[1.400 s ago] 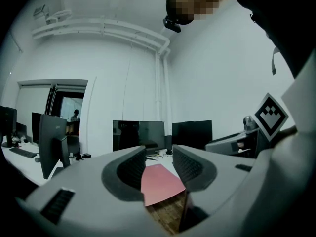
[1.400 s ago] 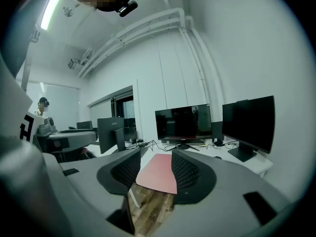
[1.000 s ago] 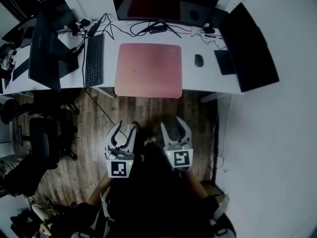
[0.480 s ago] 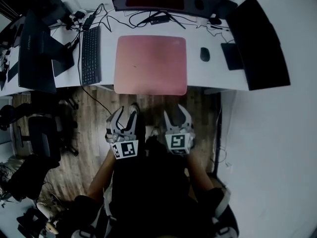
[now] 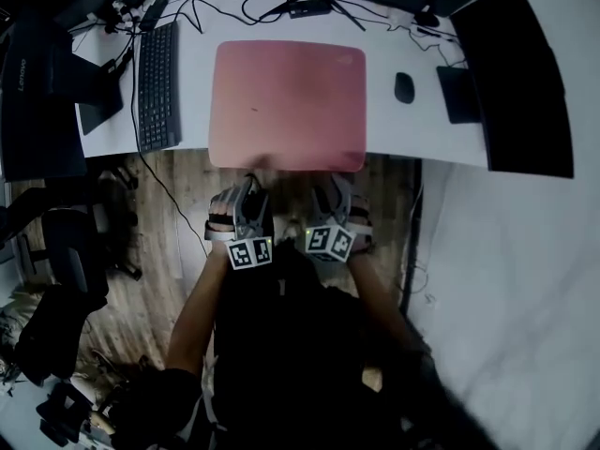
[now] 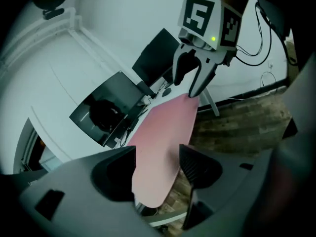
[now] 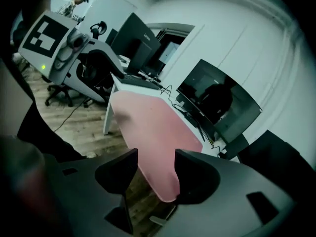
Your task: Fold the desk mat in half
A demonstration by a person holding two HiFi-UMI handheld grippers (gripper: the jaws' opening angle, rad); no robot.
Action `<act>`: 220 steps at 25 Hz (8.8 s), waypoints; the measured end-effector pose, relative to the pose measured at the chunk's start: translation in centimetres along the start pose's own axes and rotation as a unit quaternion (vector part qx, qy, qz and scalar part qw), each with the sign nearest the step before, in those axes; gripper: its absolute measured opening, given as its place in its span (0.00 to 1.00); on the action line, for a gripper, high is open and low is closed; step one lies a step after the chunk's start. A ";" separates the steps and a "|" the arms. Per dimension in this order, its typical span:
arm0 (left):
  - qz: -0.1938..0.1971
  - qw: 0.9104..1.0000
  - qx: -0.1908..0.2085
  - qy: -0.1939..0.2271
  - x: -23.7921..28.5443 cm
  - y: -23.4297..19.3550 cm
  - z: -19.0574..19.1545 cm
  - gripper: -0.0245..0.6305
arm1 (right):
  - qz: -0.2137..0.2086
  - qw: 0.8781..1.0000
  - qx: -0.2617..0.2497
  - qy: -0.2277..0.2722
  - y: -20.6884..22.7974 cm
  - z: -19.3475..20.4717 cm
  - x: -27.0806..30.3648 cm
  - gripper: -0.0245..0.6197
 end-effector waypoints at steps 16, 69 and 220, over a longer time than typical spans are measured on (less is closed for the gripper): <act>-0.007 0.991 0.099 -0.090 5.8 5.1 9.6 0.47 | 0.034 0.985 -0.169 -0.028 -5.1 7.9 7.3 0.39; 0.009 0.995 0.014 -0.097 5.2 -5.6 3.9 0.07 | 0.010 0.992 -0.122 -0.029 3.7 0.5 5.0 0.07; -0.149 0.880 -0.422 0.158 6.5 -37.3 -4.7 0.05 | 0.119 0.908 0.386 0.113 25.1 -17.9 10.9 0.07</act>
Point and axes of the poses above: the fingertips, and each gripper's own axes: x forward along the fingers, y to its right, z out of its underside, the point moved 5 cm from there along -x, backward along the fingers, and after that the axes turned 14 degrees about y, right-handed, at the moved point
